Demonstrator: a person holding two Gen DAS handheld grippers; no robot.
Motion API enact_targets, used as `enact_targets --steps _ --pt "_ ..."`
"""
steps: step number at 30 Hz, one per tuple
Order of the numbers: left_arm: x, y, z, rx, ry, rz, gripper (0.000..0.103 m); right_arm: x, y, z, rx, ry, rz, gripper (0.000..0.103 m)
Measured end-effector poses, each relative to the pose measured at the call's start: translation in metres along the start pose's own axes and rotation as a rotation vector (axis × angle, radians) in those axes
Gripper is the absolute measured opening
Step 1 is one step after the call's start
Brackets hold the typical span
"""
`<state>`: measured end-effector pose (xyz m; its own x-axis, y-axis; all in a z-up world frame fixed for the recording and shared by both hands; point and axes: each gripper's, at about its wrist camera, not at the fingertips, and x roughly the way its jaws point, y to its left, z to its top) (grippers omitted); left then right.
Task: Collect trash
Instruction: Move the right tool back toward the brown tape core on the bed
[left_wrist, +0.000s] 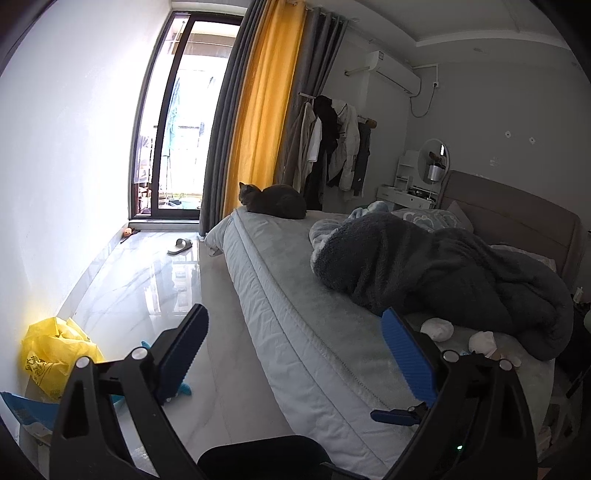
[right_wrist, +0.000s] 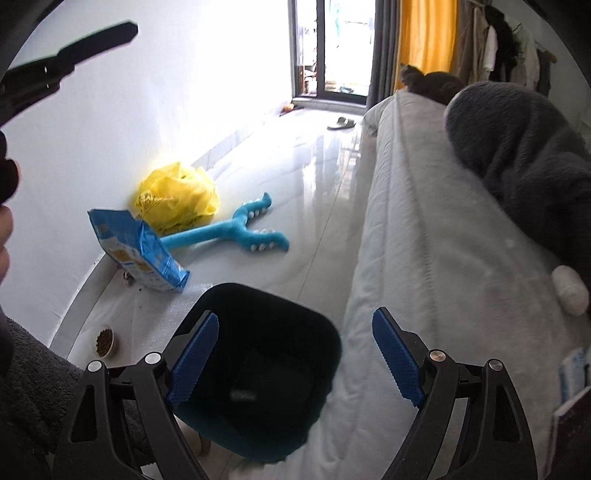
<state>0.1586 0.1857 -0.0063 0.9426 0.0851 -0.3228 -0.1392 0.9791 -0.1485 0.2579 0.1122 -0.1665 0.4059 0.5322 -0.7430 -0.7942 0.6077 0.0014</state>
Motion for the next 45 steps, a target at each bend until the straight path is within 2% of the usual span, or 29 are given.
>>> enact_targets --steps 11,26,33,40,45 --pt "0.015 -0.047 -0.003 0.05 0.01 -0.038 0.097 -0.051 -0.046 -0.01 0.032 -0.104 -0.097 0.089" --pt "0.033 -0.097 -0.015 0.038 0.054 -0.139 0.097 -0.105 -0.118 -0.04 0.157 -0.166 -0.199 0.089" --pt "0.043 -0.125 -0.024 0.08 0.077 -0.189 0.097 -0.127 -0.145 -0.053 0.209 -0.193 -0.236 0.089" --pt "0.054 -0.15 -0.035 0.107 0.121 -0.267 0.097 -0.145 -0.182 -0.073 0.298 -0.205 -0.282 0.089" --pt "0.06 -0.17 -0.045 0.134 0.144 -0.326 0.097 -0.156 -0.21 -0.087 0.409 -0.217 -0.275 0.089"
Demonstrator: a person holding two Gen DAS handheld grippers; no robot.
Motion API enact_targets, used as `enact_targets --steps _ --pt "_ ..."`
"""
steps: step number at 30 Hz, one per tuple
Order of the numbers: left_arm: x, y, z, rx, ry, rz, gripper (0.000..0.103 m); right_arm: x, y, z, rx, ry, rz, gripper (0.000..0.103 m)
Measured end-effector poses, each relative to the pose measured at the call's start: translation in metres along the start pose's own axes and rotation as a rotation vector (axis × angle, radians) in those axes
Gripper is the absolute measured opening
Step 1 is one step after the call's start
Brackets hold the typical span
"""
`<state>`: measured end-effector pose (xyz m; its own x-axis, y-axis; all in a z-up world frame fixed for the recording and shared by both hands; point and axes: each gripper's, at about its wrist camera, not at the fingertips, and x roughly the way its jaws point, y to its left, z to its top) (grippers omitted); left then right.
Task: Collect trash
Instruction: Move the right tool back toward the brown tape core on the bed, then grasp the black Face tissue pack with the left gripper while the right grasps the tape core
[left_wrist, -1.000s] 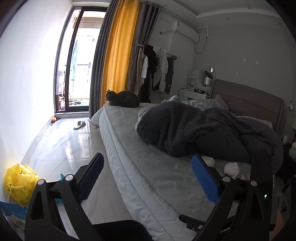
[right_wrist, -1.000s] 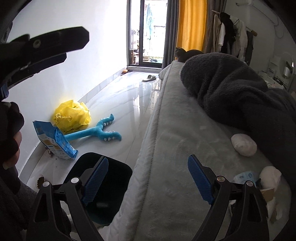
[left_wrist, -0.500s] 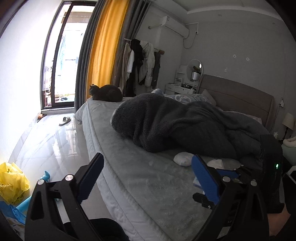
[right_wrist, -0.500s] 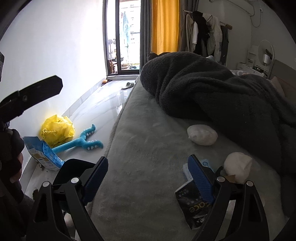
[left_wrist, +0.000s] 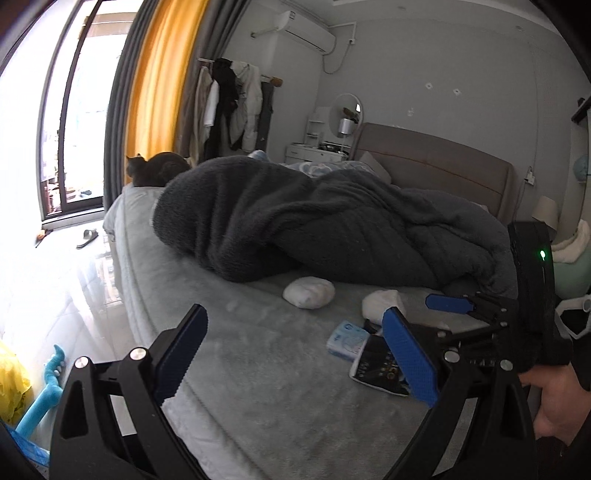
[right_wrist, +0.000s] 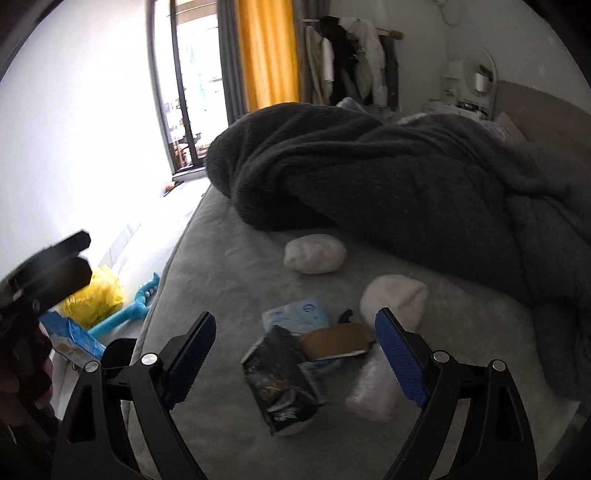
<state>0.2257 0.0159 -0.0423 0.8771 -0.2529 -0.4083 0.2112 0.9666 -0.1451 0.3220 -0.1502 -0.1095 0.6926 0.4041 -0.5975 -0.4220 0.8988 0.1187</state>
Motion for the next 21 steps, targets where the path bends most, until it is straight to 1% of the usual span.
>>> enact_targets --steps 2,8,11,15,19,21 --pt "0.006 -0.008 -0.002 0.01 0.012 -0.03 0.097 -0.002 -0.011 -0.001 0.039 0.0 -0.002 0.089" --pt "0.025 -0.028 -0.01 0.028 0.074 -0.121 0.097 -0.005 -0.037 -0.004 0.092 -0.018 -0.035 0.09" --pt "0.036 -0.037 -0.016 0.054 0.101 -0.15 0.097 -0.004 -0.055 -0.009 0.137 -0.012 -0.042 0.09" --pt "0.051 -0.047 -0.025 0.059 0.153 -0.188 0.097 -0.002 -0.077 -0.018 0.188 0.002 -0.063 0.09" --pt "0.064 -0.058 -0.032 0.076 0.189 -0.198 0.097 0.0 -0.094 -0.029 0.23 0.029 -0.083 0.091" --pt "0.07 -0.061 -0.036 0.069 0.208 -0.204 0.097 0.001 -0.099 -0.032 0.241 0.037 -0.089 0.091"
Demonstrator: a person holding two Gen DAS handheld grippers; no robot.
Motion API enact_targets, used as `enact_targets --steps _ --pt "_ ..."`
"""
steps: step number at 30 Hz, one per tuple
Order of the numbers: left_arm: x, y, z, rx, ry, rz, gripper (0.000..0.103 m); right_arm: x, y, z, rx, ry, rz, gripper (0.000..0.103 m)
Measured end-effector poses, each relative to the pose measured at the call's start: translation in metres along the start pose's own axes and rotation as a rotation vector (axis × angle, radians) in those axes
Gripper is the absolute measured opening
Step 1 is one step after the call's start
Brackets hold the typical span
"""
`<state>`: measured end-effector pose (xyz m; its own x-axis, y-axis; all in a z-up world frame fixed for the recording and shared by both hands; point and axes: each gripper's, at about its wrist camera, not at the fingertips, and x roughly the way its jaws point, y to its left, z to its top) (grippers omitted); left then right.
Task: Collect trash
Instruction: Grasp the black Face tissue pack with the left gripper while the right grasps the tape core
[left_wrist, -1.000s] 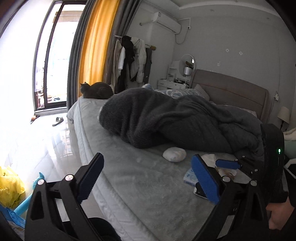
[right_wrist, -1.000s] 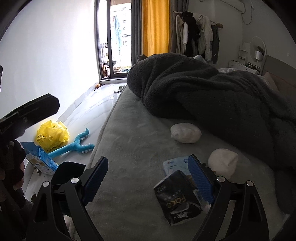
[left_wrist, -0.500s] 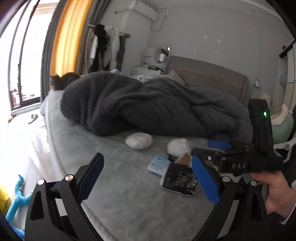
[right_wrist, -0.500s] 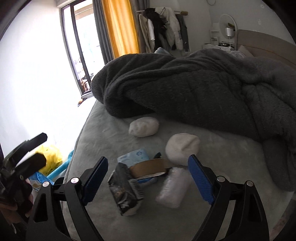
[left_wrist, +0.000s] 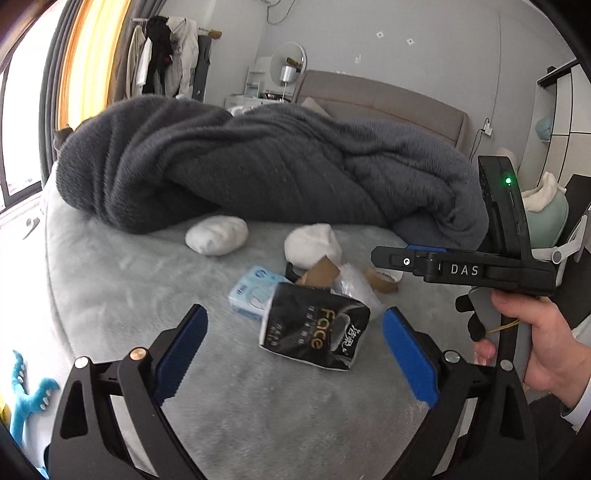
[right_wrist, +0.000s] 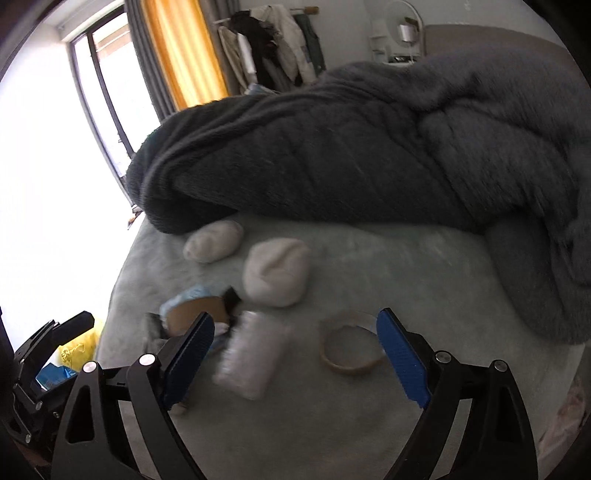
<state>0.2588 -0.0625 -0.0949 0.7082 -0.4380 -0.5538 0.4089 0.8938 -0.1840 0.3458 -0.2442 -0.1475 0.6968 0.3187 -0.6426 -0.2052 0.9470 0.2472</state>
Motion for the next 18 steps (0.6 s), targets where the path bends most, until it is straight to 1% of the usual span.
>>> enact_targets --steps 8,15,18 --pt "0.028 0.001 -0.005 -0.059 0.065 -0.022 0.097 0.008 -0.018 -0.009 0.007 0.026 -0.031 0.091" --pt "0.047 -0.001 -0.009 -0.071 0.101 -0.016 0.097 0.018 -0.039 -0.011 0.019 0.061 -0.065 0.091" --pt "0.053 -0.003 -0.011 -0.065 0.116 -0.007 0.097 0.023 -0.045 -0.014 0.006 0.075 -0.072 0.091"
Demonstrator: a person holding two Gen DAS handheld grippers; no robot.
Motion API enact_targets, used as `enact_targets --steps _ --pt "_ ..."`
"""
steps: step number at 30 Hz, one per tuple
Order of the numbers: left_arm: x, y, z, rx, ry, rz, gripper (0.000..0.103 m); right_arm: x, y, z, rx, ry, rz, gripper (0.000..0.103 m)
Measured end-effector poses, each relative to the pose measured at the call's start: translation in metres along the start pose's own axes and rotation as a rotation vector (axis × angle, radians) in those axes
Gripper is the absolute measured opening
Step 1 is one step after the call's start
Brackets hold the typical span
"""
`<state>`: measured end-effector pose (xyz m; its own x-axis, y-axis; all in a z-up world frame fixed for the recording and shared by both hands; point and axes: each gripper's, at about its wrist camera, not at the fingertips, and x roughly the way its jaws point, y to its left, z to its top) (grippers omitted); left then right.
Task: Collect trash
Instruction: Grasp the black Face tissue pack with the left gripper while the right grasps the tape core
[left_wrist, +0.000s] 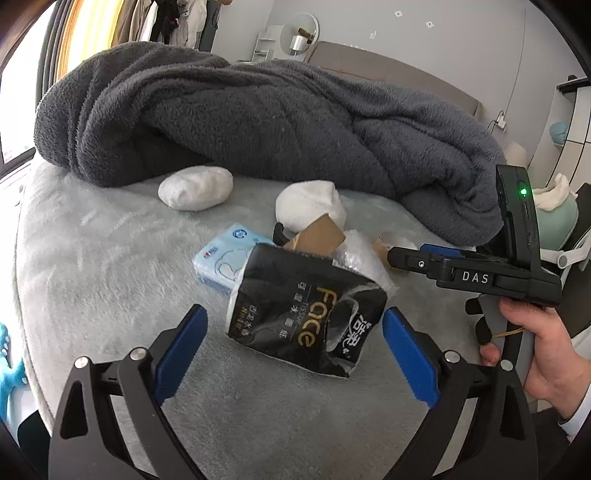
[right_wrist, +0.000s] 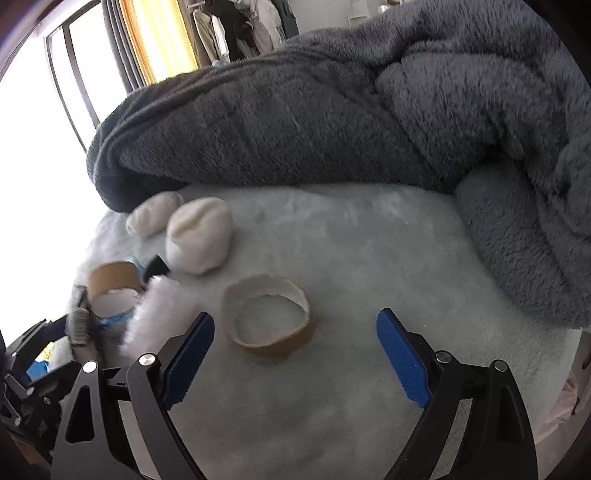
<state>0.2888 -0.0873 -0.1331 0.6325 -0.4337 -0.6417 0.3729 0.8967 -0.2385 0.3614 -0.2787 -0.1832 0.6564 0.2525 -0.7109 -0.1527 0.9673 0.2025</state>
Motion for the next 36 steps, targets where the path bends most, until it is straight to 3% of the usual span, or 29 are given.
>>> enact_targets --steps 8,12,19,31,33,36 --pt "0.011 -0.001 0.0 -0.001 0.027 0.025 0.094 -0.006 0.004 0.003 -0.054 -0.02 0.022 0.09" --pt "0.013 -0.002 -0.001 0.004 0.036 0.038 0.087 -0.002 0.007 0.002 -0.099 -0.005 0.014 0.078" --pt "0.013 -0.004 0.001 0.009 0.033 0.057 0.078 0.004 0.005 0.0 -0.111 0.014 0.02 0.073" --pt "-0.015 0.002 0.009 -0.009 -0.064 0.058 0.077 0.011 0.015 0.004 -0.143 0.023 0.007 0.058" --pt "-0.02 0.005 0.01 -0.017 -0.074 0.072 0.077 0.012 0.018 0.006 -0.151 0.03 0.0 0.05" --pt "-0.028 0.008 0.011 -0.018 -0.088 0.09 0.077 0.012 0.024 0.009 -0.168 0.032 -0.014 0.049"
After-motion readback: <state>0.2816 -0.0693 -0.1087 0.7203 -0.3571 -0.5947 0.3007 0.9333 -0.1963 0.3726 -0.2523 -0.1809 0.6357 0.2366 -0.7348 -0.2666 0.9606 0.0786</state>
